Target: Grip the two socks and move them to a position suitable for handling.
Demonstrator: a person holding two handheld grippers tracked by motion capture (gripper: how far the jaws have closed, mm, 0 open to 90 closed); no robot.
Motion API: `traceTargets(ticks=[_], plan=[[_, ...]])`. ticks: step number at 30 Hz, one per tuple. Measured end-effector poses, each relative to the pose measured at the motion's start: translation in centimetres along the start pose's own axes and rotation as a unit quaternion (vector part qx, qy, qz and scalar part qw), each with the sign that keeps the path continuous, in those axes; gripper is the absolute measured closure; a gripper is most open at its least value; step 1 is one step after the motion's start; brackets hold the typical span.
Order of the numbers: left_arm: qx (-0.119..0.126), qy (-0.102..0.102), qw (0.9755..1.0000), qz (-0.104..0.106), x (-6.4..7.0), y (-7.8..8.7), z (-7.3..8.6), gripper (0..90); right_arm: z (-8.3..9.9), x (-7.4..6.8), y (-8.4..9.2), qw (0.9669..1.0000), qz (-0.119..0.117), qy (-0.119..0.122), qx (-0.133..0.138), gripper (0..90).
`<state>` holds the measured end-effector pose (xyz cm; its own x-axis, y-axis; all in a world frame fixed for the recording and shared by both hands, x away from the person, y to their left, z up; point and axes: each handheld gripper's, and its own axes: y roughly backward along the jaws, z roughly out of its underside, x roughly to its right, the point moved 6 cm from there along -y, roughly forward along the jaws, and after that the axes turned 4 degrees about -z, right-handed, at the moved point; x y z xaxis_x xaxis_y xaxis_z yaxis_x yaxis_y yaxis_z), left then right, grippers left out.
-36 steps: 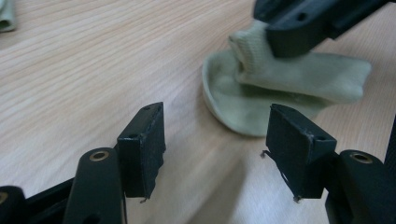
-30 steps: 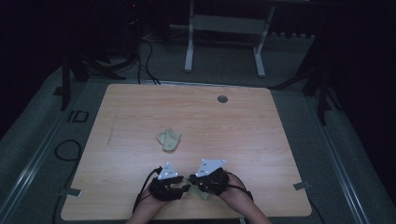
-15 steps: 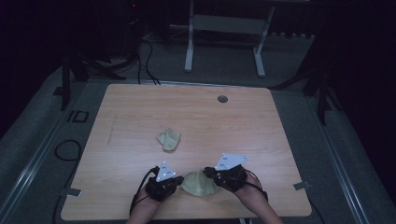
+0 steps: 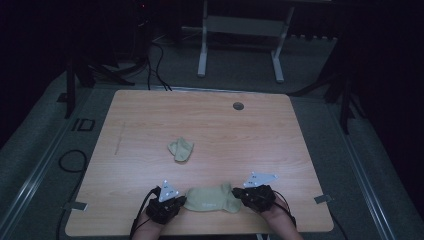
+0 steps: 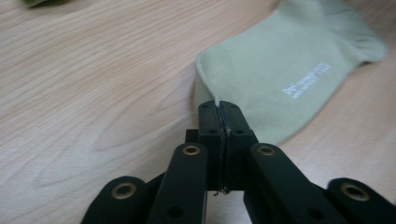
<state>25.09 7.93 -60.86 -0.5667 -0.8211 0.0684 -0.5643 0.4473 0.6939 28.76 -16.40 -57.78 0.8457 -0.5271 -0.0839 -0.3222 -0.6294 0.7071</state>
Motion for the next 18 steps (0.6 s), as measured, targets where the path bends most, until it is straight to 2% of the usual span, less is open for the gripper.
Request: traceTargets(ticks=[1, 3, 4, 5, 6, 7, 8, 9, 11, 12, 13, 16, 18], plan=[[0.001, 0.003, 1.0, -0.003, -0.2, 0.0, -0.1, 81.5, 0.1, 0.0, -0.1, 1.0, -0.001, -0.002, -0.002, 84.2], [0.01, 0.009, 0.9999, -0.007, -0.5, 0.2, -0.4, 61.9, 0.1, -0.2, -0.3, 1.0, -0.001, 0.001, 0.001, 81.9], [0.025, 0.008, 0.9995, -0.016, -0.6, 0.6, -0.7, 61.8, 0.0, -0.3, -0.4, 1.0, -0.002, 0.003, -0.001, 80.6], [0.032, 0.007, 0.9993, -0.019, -0.6, 0.9, -1.0, 58.2, -0.1, -0.4, -0.5, 1.0, 0.0, 0.009, 0.001, 80.6], [0.032, 0.007, 0.9993, -0.019, -0.6, 0.9, -1.0, 58.3, -0.1, -0.4, -0.5, 1.0, 0.0, 0.009, 0.001, 80.6], [0.061, -0.007, 0.9978, -0.023, -0.4, 1.8, -1.8, 58.3, -0.3, -0.4, -0.4, 0.9999, 0.003, 0.011, 0.003, 80.6], [0.069, -0.015, 0.9971, -0.026, -0.2, 2.1, -2.1, 62.6, -0.8, -0.5, -0.3, 0.9998, 0.002, 0.018, 0.009, 80.5], [0.073, -0.023, 0.9969, -0.022, 0.1, 2.2, -2.4, 72.8, -1.0, -0.5, -0.3, 0.9997, 0.005, 0.021, 0.011, 80.6], [0.066, -0.042, 0.9969, -0.01, 0.7, 1.8, -2.7, 85.4, -1.5, -0.6, -0.4, 0.9995, 0.006, 0.028, 0.013, 86.0], [0.058, -0.053, 0.9969, -0.008, 1.0, 1.3, -2.7, 88.7, -1.7, -0.8, -0.5, 0.9993, 0.01, 0.034, 0.015, 88.9], [0.051, -0.06, 0.9969, -0.01, 1.2, 0.8, -2.7, 89.3, -1.9, -0.9, -0.7, 0.9992, 0.008, 0.036, 0.013, 89.7], [0.031, -0.058, 0.9977, -0.015, 1.2, -1.0, -2.6, 89.4, -2.0, -1.2, -1.6, 0.9989, 0.007, 0.047, 0.002, 89.7], [0.015, -0.065, 0.9976, -0.019, 1.2, -1.8, -2.4, 89.4, -1.9, -1.3, -2.2, 0.9988, 0.006, 0.048, -0.005, 89.6]])
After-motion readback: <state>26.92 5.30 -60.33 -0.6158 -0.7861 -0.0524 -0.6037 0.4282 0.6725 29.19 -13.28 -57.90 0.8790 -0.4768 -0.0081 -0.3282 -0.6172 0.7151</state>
